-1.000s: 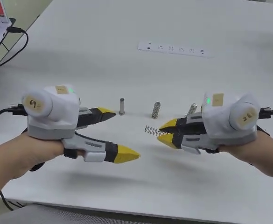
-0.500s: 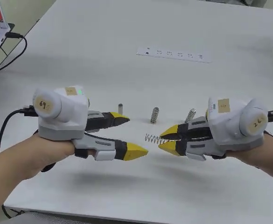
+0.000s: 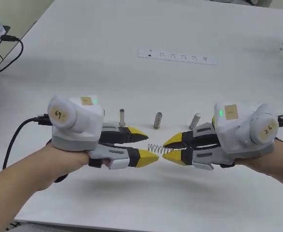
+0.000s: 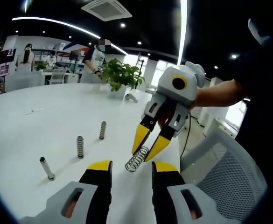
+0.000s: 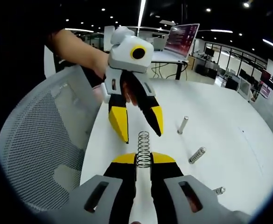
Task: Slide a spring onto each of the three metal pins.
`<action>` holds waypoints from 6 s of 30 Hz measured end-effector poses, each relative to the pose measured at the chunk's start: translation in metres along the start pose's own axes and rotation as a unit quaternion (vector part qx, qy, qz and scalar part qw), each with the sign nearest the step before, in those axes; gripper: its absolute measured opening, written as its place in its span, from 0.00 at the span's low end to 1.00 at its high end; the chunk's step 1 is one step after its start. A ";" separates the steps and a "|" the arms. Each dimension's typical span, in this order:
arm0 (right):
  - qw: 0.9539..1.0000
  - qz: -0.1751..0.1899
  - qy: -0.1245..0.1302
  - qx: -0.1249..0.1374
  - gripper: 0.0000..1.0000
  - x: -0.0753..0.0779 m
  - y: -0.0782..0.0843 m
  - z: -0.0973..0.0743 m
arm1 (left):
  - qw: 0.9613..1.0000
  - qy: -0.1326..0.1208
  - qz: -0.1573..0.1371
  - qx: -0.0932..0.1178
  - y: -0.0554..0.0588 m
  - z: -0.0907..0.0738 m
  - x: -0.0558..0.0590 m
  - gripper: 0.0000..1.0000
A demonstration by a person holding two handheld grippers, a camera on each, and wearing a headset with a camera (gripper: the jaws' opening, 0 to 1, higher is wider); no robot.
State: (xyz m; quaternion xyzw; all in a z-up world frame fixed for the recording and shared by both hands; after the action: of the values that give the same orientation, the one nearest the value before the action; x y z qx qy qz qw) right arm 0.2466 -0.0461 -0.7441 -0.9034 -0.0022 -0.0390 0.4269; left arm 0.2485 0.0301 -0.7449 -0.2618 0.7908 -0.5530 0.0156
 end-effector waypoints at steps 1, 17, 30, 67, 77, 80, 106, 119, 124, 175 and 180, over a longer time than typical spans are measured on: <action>1.000 0.000 0.000 0.001 0.08 0.000 0.000 0.000 | 1.000 0.001 0.001 -0.001 0.000 0.000 0.000 0.25; 1.000 -0.006 -0.014 0.013 0.08 -0.005 -0.005 -0.002 | 1.000 0.023 0.007 -0.006 0.001 0.003 0.006 0.07; 1.000 -0.012 -0.025 0.010 0.08 -0.006 -0.006 -0.004 | 0.999 0.030 0.035 -0.004 -0.002 0.002 0.011 0.04; 0.998 0.052 -0.010 0.021 0.08 -0.007 0.000 -0.009 | 0.998 0.043 0.046 -0.005 -0.007 0.001 0.016 0.03; 0.999 0.033 -0.011 0.015 0.08 -0.004 -0.004 -0.010 | 0.998 0.041 0.053 -0.006 -0.005 -0.001 0.015 0.03; 1.000 0.025 -0.012 0.013 0.08 -0.005 -0.006 -0.011 | 0.998 0.040 0.056 -0.009 -0.004 -0.002 0.014 0.03; 0.997 -0.005 -0.009 0.070 0.08 -0.014 -0.052 -0.007 | 0.996 0.028 0.077 -0.035 0.006 -0.001 0.017 0.02; 0.996 -0.007 0.002 0.091 0.08 -0.015 -0.057 -0.002 | 0.996 0.031 0.079 -0.037 0.006 0.001 0.019 0.02; 0.996 -0.008 0.008 0.094 0.08 -0.014 -0.056 -0.003 | 0.996 0.031 0.074 -0.035 0.006 0.001 0.019 0.02; 0.994 -0.038 0.045 0.088 0.08 -0.010 -0.064 -0.004 | 0.996 -0.051 0.060 -0.036 0.012 -0.031 -0.009 0.40; 0.994 -0.038 0.048 0.085 0.08 -0.009 -0.063 -0.005 | 0.996 -0.066 0.059 -0.022 0.009 -0.040 -0.013 0.48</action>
State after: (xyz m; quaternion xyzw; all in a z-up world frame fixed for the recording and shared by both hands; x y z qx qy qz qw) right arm 0.2350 -0.0097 -0.6935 -0.8602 -0.0190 -0.0983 0.5000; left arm 0.2435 0.0724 -0.7405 -0.2509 0.8140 -0.5152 0.0948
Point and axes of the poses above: the centre of the closed fingertips' face, and the gripper's own axes: z roughly forward along the fingers, x roughly to its right, y roughly out of its underside, the point moved 4 cm from there along -z, roughly backward along the fingers, and after that the axes turned 3 degrees about -x, right-handed, at the moved point
